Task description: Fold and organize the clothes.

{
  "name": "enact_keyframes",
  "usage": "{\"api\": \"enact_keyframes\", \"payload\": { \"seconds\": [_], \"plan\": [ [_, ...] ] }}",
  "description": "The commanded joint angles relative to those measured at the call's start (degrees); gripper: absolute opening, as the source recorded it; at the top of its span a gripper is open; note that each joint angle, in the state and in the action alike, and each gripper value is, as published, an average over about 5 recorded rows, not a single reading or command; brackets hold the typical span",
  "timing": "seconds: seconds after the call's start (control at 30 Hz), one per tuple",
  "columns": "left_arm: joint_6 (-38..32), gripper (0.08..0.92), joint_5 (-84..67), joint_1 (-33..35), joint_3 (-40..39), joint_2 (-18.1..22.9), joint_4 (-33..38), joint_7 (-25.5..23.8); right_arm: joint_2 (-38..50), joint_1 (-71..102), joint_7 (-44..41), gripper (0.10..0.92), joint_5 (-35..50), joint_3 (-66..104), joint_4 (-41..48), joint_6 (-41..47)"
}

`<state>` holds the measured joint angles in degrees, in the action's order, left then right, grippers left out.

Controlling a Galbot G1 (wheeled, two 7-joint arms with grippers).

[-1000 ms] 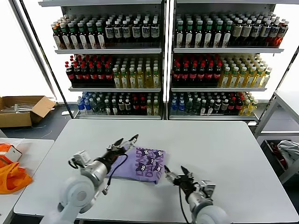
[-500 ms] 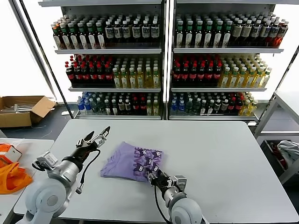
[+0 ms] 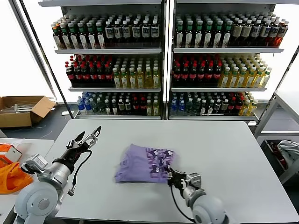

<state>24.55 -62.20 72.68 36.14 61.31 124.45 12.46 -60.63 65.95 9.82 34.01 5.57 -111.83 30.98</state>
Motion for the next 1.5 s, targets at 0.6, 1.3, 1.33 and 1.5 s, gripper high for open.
{"api": "enact_keyframes", "payload": {
  "seconds": [0.6,1.3,1.33,1.5],
  "plan": [
    [0.0,0.823,3.4,-2.3,-3.4,3.4,-1.1,-1.2,5.6,-6.0,13.0,0.479,-6.3,2.7,-2.6,-4.1],
    [0.0,0.822,4.3,0.5,-1.2,3.4,-0.1,-2.0,-15.8,-16.2,19.1,0.823,-6.2,-15.6,18.9,-7.2],
    [-0.1,0.823,4.3,0.4,-1.2,3.5,-0.3,-2.1,-15.5,-15.7,19.0,0.823,-6.6,-15.7,19.1,-7.2],
    [-0.1,0.823,4.4,0.0,-1.5,4.0,-1.0,-2.3,-15.8,-15.1,17.9,0.823,-9.6,-16.1,21.6,-6.6]
  ]
}}
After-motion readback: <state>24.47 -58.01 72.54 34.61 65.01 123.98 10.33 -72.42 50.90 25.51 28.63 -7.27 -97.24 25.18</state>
